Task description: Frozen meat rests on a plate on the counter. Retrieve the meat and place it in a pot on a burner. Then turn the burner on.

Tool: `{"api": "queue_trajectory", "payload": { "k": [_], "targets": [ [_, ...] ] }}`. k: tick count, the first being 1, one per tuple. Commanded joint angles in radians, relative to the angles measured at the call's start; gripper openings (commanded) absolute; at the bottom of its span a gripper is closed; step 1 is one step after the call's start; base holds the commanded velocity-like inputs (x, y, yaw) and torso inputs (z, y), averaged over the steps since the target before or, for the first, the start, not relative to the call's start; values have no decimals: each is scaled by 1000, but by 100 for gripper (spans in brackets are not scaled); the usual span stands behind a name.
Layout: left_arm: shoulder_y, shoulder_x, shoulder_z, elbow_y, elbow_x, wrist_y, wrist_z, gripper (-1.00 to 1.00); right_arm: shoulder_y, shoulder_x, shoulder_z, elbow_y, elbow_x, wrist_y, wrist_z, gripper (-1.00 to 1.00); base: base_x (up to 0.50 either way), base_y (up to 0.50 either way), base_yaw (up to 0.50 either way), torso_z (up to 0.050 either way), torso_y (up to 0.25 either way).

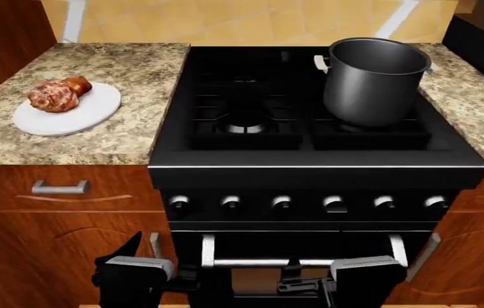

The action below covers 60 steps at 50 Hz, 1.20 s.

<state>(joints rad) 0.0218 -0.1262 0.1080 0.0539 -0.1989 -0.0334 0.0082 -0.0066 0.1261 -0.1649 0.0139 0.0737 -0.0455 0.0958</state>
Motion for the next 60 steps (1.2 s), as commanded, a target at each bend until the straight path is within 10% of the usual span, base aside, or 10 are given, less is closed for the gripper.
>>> {"api": "queue_trajectory", "payload": {
  "k": [1,48,60],
  "targets": [
    [0,-8,10,-2,-6,5,-12,100,1,10,-8,5,11,-2,9,100,0,500,0,50,0],
    [-11,-37,37,34,-44,-12,-56,100,-14,41,-23,-49,63,18,48,100,0,500,0,50,0],
    [-78,-92,16,368,-66,-539,-266,100,-22,58,-4,-375,151,369,121,100,0,191,0,10,0]
  ]
}}
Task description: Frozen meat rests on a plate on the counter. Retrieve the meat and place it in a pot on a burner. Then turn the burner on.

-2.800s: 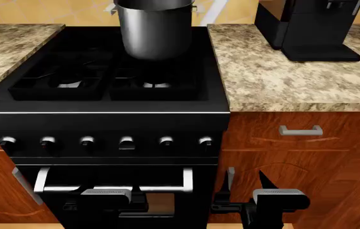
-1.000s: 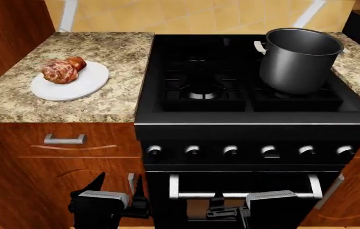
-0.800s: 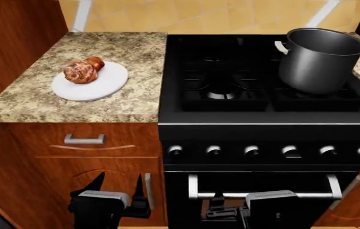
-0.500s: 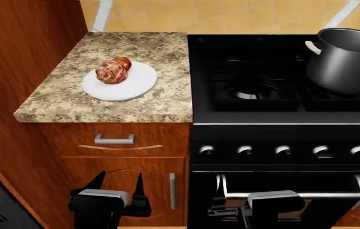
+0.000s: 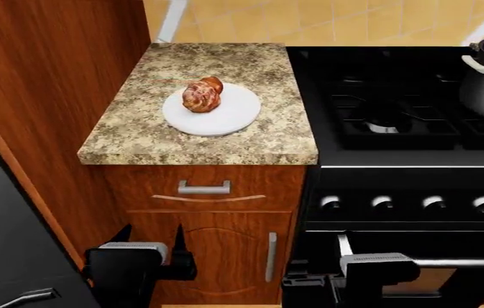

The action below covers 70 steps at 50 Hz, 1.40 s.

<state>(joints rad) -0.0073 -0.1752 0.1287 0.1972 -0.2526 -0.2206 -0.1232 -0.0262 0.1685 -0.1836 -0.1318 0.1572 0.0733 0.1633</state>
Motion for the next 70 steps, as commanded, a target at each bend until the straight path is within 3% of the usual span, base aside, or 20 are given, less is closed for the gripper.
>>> {"api": "queue_trajectory", "payload": {
  "k": [1,5,9,10,13,16,18,20,28,35,70],
  "targets": [
    [-56,-49,-13,265,-36,-395,-132,100,3,22,17,-288,75,308,69,100,0,0,0,0,0],
    [-159,-60,-113,494,-224,-746,-171,100,76,54,52,-539,150,600,127,100,0,0,0,0,0],
    [-401,-2,-333,697,-506,-1267,-247,100,261,29,182,-787,336,1069,219,100,0,0,0,0,0],
    [-459,4,-386,702,-617,-1349,-311,100,317,8,230,-833,387,1184,236,100,0,0,0,0,0],
    [-603,-114,-400,512,-1067,-1342,-761,100,502,-52,410,-910,611,1496,320,100,0,0,0,0,0],
    [-719,-214,-280,408,-1517,-1251,-1175,100,646,63,498,-759,1061,1493,770,100,0,0,0,0,0],
    [-788,-257,-219,371,-1670,-1202,-1259,100,727,128,453,-693,1361,1443,1055,100,0,0,0,0,0],
    [-850,-288,-171,341,-1729,-1167,-1311,100,794,173,399,-657,1617,1395,1161,100,0,0,0,0,0],
    [-1005,-369,-35,299,-1873,-1044,-1433,100,963,265,269,-614,1822,1272,1310,100,0,0,0,0,0],
    [-1080,-424,41,291,-1893,-955,-1425,100,1053,335,189,-618,1959,1160,1371,100,0,0,0,0,0],
    [-1105,-456,101,293,-1824,-901,-1340,100,1047,362,196,-648,1925,1095,1284,100,484,-38,0,0,0]
  ]
}}
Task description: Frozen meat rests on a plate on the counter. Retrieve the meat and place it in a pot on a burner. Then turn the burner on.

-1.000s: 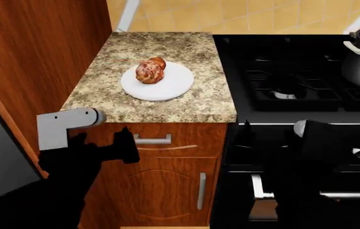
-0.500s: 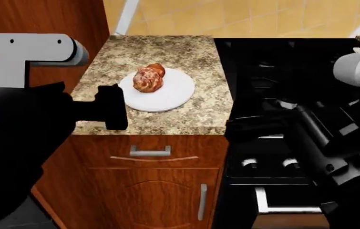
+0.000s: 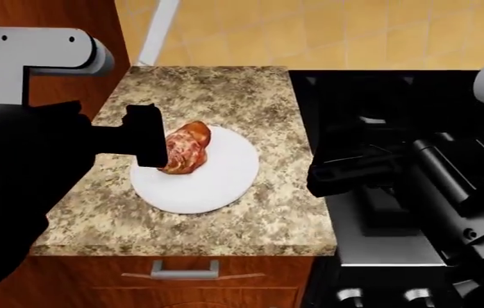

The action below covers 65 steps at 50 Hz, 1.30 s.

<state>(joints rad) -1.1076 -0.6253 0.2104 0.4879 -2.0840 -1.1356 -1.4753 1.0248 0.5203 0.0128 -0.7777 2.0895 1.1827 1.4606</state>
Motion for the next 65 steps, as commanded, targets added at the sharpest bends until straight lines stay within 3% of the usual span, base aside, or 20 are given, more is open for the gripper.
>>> {"api": "queue_trajectory", "payload": {
  "k": [1,13,22,27,40,47,65],
  "targets": [
    [-5,-6,21,3,8,16,13,100,-6,11,0,-3,-9,-15,-16,100,500,-203,0,0,0],
    [-4,-14,32,0,25,29,27,100,-16,12,6,-11,-41,-11,-55,100,458,-158,0,0,1],
    [-18,-15,27,-41,60,-5,127,100,-15,25,-8,-5,-25,-30,-54,100,0,0,0,0,0],
    [-98,-23,77,-207,24,-59,202,100,-23,28,1,2,-36,-28,-76,100,0,0,0,0,0],
    [-344,5,287,-714,-53,-200,263,100,-65,9,52,29,-108,-3,-190,100,0,0,0,0,0],
    [-314,0,339,-788,-105,-211,258,100,-97,-9,69,39,-162,13,-246,100,0,0,0,0,0],
    [-239,37,349,-783,-4,-224,378,100,-125,-21,73,60,-243,31,-317,100,0,0,0,0,0]
  ]
}}
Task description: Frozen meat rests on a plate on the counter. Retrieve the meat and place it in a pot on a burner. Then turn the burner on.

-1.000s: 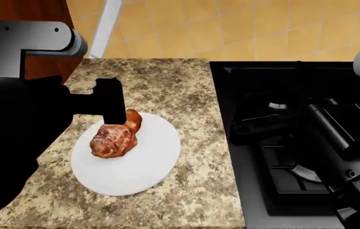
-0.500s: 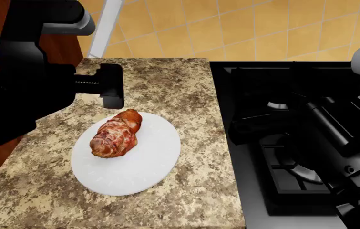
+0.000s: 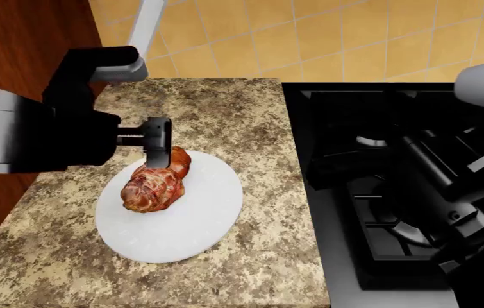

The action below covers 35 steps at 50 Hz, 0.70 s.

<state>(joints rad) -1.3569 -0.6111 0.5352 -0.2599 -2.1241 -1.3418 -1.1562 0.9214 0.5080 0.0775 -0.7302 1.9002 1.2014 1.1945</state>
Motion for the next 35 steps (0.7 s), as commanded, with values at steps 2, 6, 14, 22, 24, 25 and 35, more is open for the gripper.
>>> {"api": "queue_trajectory", "payload": {
  "k": [2,6,14,22,24,25,35],
  "targets": [
    [10,28,27,-38,46,-19,68,100,-26,-8,11,13,-59,12,-57,100,0,0,0,0,0],
    [8,35,32,-45,67,-21,88,100,-37,-3,20,14,-68,13,-73,100,0,0,0,0,0],
    [4,50,44,-63,107,-26,129,100,-55,-1,29,17,-98,15,-104,100,0,0,0,0,0],
    [-10,71,62,-97,164,-34,187,100,-74,-7,34,26,-142,19,-143,100,0,0,0,0,0],
    [-15,74,66,-106,183,-34,205,100,-78,-9,34,29,-156,20,-156,100,0,0,0,0,0],
    [-17,76,68,-112,193,-34,214,100,-79,-11,34,31,-164,21,-162,100,0,0,0,0,0],
    [-31,84,92,-155,289,-23,301,100,-97,-27,24,50,-243,23,-229,100,0,0,0,0,0]
  ]
}}
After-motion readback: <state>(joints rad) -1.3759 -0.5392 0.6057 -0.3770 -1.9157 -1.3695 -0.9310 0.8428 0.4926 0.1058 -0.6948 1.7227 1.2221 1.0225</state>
